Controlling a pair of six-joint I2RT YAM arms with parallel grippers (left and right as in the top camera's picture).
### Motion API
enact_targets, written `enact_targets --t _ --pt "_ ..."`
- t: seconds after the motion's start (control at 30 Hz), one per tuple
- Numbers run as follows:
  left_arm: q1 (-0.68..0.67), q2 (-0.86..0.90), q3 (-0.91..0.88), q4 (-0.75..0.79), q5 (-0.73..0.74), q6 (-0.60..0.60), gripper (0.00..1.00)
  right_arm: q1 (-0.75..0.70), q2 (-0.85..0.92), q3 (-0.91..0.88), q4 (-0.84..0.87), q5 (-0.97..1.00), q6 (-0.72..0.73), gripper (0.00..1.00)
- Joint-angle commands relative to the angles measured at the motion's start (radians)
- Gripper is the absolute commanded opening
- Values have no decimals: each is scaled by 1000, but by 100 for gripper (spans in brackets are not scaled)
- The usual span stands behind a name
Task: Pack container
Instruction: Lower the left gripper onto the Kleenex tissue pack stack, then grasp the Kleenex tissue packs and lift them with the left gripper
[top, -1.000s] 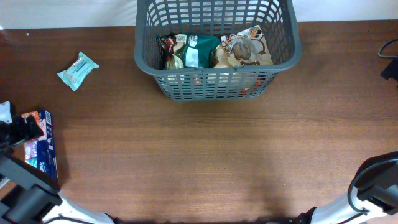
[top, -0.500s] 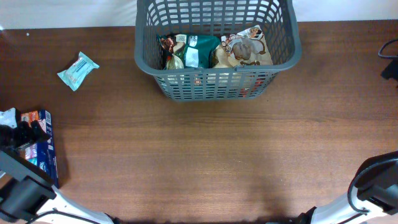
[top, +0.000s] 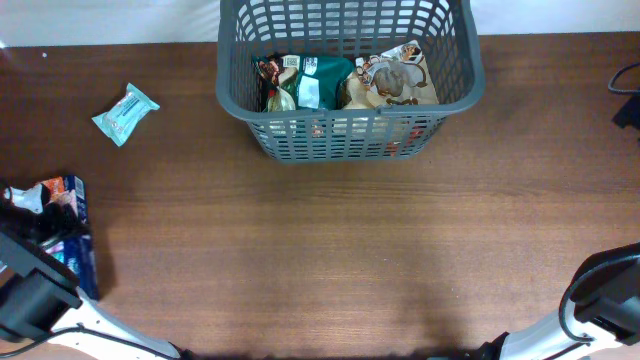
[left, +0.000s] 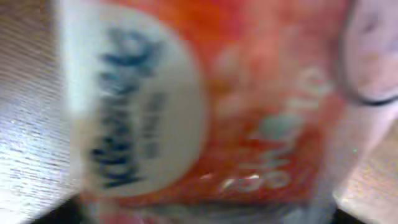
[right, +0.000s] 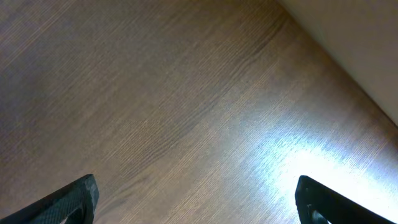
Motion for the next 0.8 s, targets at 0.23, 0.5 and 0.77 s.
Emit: enact_targets --t 0.23,0.5,0.77 --pt "3 9 -6 2 22 -21 2 1 -12 -2 2 -2 8 99" --pt "-15 8 -3 -45 66 -75 2 1 -12 -2 2 -2 8 99" --pt "-107 -70 39 -62 132 -83 2 1 -12 -2 2 -2 8 99"
